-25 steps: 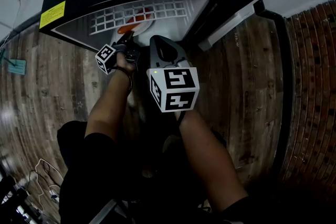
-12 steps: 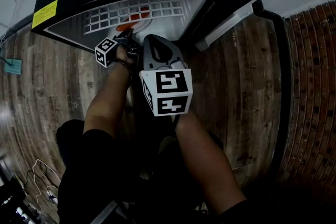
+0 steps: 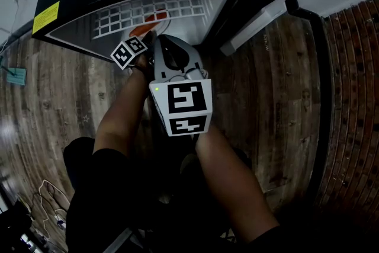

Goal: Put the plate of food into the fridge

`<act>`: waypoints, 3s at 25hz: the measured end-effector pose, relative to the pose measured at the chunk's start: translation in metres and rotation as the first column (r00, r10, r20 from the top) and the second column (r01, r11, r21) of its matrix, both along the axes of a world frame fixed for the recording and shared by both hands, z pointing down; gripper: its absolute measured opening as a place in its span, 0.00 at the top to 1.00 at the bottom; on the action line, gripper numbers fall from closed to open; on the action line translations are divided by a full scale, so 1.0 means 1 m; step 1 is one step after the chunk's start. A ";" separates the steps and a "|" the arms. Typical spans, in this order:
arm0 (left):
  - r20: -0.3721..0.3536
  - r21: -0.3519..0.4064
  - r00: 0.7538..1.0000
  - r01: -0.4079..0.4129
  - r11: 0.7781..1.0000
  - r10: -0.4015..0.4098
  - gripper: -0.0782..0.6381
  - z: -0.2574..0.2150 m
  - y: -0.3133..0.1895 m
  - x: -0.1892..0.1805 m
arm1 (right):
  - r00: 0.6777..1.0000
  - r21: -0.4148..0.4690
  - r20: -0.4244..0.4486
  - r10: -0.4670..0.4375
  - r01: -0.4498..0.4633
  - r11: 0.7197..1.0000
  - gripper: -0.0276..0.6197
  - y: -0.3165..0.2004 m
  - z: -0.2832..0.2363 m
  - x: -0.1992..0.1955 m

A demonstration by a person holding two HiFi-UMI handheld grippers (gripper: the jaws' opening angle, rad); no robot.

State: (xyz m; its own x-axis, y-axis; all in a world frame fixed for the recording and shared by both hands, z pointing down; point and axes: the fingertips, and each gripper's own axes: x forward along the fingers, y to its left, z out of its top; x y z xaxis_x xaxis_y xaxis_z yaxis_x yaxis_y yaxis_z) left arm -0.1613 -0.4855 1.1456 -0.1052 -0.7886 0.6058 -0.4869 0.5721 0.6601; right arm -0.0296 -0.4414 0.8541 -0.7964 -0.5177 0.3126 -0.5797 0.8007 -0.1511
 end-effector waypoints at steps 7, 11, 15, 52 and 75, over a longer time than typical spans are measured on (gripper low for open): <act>0.225 -0.182 0.973 -0.013 0.983 0.055 0.47 -0.011 0.020 -0.007 | 0.999 -0.028 0.002 0.038 -0.038 0.999 0.94 -0.012 0.006 0.006; 0.248 -0.214 0.948 -0.149 0.965 0.201 0.90 -0.016 0.031 0.009 | 0.999 -0.058 0.005 0.054 -0.054 0.997 0.94 -0.018 0.012 0.005; 0.274 -0.095 0.905 -0.311 0.946 0.325 0.90 -0.049 0.026 0.033 | 0.997 -0.076 -0.004 0.073 -0.073 0.994 0.94 -0.024 0.019 0.000; 0.710 0.021 0.600 -0.541 0.841 0.369 0.90 -0.944 0.146 0.108 | 0.992 0.079 0.068 0.110 -0.115 0.990 0.94 0.061 -0.651 0.047; 0.788 0.084 0.578 -0.441 0.893 0.212 0.90 -1.066 0.174 0.137 | 0.978 0.198 0.177 -0.110 0.074 0.977 0.94 0.106 -0.786 0.063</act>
